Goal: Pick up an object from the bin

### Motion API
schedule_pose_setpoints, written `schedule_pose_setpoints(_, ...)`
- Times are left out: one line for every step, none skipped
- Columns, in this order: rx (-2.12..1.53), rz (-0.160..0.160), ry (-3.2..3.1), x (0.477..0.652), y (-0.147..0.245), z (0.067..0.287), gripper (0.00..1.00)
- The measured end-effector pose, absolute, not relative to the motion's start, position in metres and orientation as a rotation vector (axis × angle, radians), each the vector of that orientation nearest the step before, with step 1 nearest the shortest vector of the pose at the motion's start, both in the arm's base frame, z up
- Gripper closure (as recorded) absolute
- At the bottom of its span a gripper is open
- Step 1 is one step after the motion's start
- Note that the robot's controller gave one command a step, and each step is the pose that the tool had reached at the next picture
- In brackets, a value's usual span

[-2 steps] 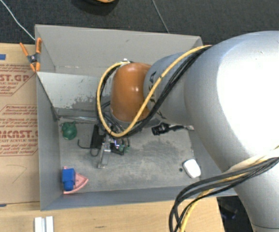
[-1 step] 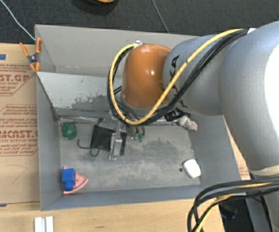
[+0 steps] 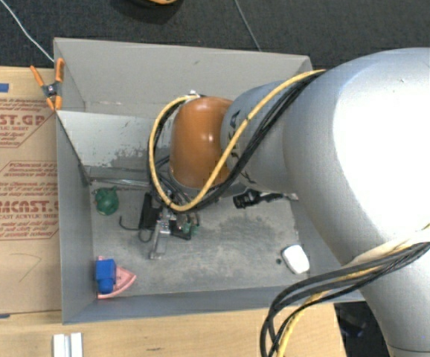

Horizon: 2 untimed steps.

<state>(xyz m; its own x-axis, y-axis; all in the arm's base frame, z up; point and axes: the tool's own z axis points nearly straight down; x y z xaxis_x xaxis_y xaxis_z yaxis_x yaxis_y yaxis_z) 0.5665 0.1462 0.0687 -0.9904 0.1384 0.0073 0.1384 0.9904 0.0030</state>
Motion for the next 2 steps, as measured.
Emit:
schedule_pose_setpoints(-0.332, -0.004, -3.127, 0.562, 0.117, 0.070, 0.00)
schedule_pose_setpoints(-0.217, -0.007, -3.130, 0.567, 0.147, 0.069, 1.00)
